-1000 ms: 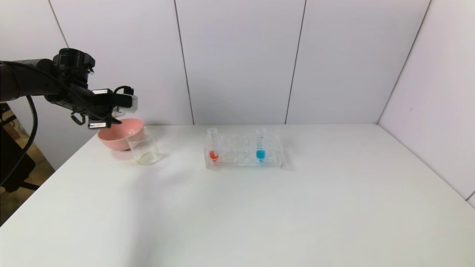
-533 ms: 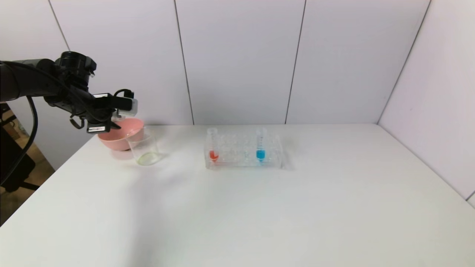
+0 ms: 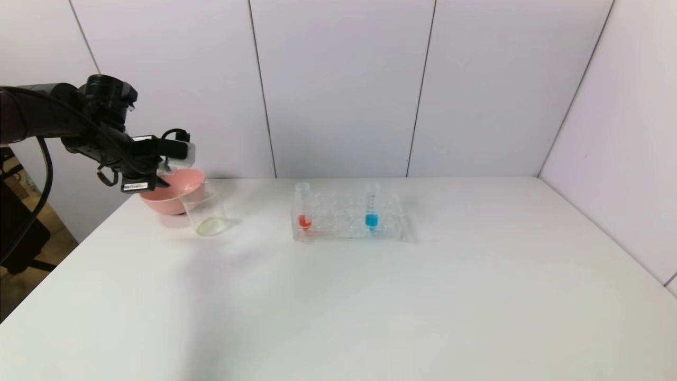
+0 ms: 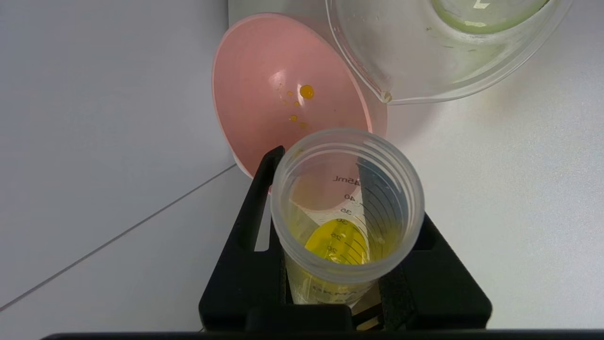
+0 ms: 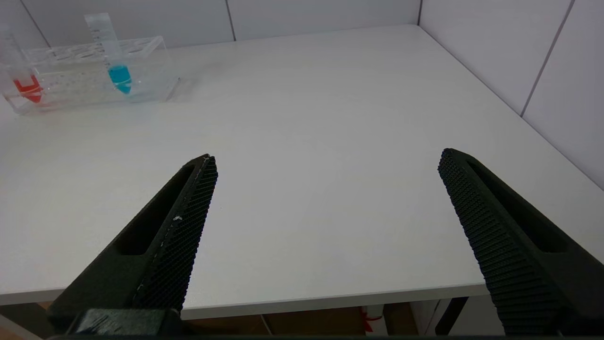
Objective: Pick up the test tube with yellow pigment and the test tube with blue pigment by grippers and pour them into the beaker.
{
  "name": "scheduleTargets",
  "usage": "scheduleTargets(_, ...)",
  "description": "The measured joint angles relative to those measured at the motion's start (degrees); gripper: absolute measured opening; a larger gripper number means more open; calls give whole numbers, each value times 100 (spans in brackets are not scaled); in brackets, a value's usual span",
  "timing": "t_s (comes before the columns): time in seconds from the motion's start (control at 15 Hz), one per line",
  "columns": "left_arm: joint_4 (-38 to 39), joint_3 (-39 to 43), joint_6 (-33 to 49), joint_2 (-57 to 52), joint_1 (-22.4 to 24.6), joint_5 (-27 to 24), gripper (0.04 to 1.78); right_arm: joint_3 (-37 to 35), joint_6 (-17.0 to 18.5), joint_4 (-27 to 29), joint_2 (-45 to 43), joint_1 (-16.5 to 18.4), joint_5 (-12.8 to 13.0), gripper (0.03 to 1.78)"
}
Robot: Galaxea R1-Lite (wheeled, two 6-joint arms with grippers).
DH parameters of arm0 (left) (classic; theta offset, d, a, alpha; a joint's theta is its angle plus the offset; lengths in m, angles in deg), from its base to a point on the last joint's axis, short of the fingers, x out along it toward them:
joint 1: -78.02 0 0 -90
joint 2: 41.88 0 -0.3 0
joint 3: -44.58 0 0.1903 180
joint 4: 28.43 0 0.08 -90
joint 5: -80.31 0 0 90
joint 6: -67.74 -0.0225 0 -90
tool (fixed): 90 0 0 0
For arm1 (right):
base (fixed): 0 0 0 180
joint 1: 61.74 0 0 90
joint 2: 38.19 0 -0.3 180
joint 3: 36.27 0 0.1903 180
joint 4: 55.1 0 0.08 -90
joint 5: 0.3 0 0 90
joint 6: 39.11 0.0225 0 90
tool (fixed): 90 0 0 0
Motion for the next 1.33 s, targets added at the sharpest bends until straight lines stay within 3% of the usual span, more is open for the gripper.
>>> scheduleTargets(1.33, -169, -7, -245, 35, -189, 980, 54, 0, 0, 0, 0, 0, 0, 171)
